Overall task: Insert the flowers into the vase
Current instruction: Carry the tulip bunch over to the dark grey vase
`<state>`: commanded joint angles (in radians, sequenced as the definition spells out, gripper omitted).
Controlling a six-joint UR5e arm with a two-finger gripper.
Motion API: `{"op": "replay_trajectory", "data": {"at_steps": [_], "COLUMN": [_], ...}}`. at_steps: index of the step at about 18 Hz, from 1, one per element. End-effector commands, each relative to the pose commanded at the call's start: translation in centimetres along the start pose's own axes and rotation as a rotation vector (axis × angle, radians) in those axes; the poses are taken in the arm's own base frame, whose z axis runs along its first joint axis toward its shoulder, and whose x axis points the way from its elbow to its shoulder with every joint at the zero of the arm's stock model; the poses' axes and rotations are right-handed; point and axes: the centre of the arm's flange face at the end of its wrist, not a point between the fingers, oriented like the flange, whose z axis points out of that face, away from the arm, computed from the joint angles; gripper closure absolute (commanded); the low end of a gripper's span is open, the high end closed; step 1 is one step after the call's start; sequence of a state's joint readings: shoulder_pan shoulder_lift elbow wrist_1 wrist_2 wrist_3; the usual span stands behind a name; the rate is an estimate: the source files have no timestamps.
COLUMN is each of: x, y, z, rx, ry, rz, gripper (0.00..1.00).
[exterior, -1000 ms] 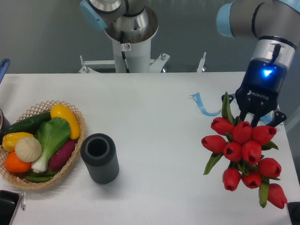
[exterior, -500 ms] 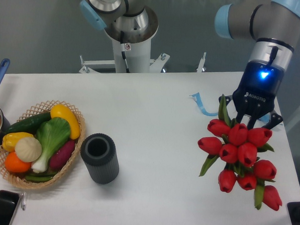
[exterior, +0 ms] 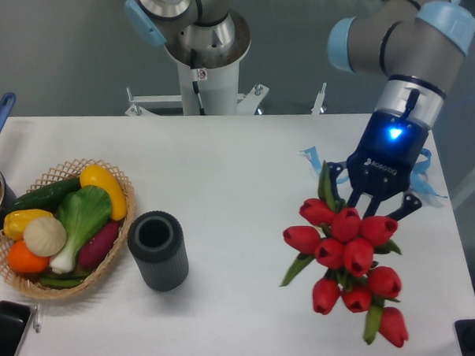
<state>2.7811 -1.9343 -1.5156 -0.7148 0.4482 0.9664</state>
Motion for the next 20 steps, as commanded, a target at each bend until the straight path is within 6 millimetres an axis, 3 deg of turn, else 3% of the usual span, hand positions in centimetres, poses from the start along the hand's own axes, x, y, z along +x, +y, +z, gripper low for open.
{"op": "replay_trajectory", "data": {"at_steps": [7, 11, 13, 18, 20], "x": [2.8, 5.6, 7.0, 9.5, 10.6], "y": [-0.9, 1.8, 2.6, 0.4, 0.9], "z": [1.7, 3.5, 3.4, 2.4, 3.1], "rx": [0.186, 0.261, 0.315, 0.380, 0.406], "ry": [0.162, 0.239, 0.259, 0.288, 0.317], "rz": [0.030, 0.064, 0.104, 0.140, 0.128], "gripper": [0.78, 0.78, 0.78, 0.78, 0.78]}}
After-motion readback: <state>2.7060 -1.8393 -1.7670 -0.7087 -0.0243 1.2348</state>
